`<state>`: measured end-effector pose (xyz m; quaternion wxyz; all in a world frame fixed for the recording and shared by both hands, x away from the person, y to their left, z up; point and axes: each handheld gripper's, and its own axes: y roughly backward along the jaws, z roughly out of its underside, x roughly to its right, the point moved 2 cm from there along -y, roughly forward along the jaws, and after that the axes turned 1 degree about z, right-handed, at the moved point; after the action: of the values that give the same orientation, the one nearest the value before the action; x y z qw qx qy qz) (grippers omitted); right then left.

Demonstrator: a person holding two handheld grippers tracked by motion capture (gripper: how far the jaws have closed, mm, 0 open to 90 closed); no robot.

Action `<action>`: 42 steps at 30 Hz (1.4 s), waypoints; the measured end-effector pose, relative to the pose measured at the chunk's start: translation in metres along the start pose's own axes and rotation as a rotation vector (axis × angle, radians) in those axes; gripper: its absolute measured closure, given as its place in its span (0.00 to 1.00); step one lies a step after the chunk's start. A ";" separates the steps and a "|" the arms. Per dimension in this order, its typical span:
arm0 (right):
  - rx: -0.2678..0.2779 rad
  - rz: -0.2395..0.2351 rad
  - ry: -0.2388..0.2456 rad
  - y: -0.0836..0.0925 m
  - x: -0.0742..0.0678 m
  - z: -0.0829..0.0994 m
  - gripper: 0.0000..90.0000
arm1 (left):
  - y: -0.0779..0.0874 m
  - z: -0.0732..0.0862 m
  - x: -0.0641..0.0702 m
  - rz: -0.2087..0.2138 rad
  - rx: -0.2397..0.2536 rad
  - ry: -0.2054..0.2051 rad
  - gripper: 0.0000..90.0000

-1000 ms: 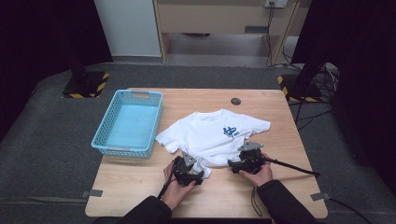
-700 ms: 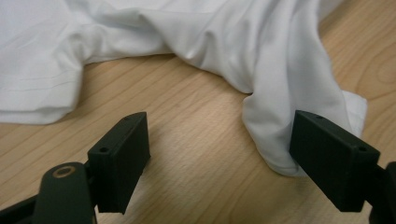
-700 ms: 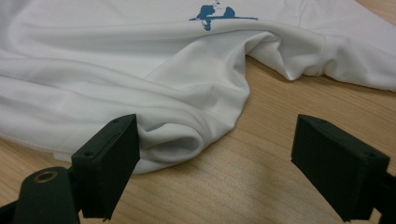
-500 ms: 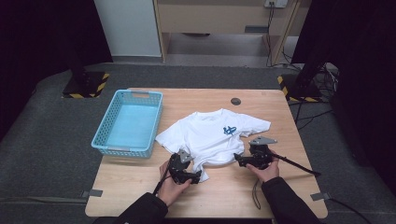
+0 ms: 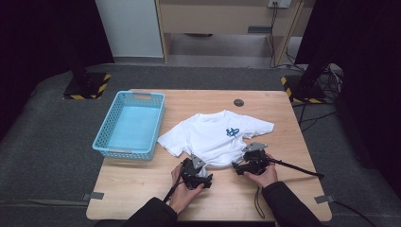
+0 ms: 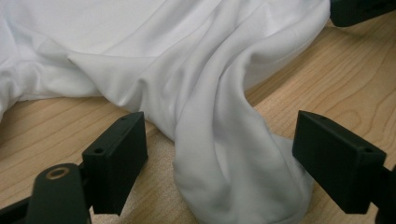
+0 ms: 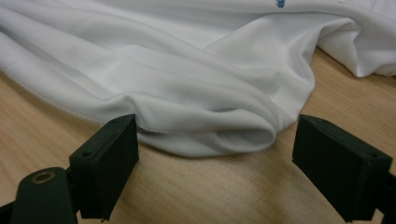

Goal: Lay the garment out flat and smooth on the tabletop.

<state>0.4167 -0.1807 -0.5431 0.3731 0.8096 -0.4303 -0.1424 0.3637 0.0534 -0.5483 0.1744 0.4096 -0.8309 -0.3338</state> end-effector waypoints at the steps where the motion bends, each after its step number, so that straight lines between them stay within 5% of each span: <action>1: 0.002 0.005 -0.003 -0.002 0.001 -0.002 0.15 | 0.000 0.000 0.000 0.003 0.000 0.001 0.20; 12: 0.028 -0.002 -0.064 -0.019 0.007 -0.018 0.15 | 0.000 0.002 -0.002 0.016 0.003 -0.024 0.18; 24: 0.036 -0.010 -0.016 -0.017 -0.001 -0.011 0.13 | 0.001 0.004 -0.003 0.019 0.014 -0.028 0.17; 38: -0.047 -0.025 0.015 0.031 0.033 0.038 0.11 | 0.034 0.025 -0.023 0.082 -0.108 -0.094 0.13; 42: -0.062 -0.017 -0.022 0.048 0.049 0.058 0.11 | 0.044 0.032 -0.029 0.092 -0.136 -0.105 0.13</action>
<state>0.3854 -0.2653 -0.5434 0.3921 0.7996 -0.4229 -0.1675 0.3381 0.1089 -0.5415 0.1733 0.3402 -0.8323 -0.4018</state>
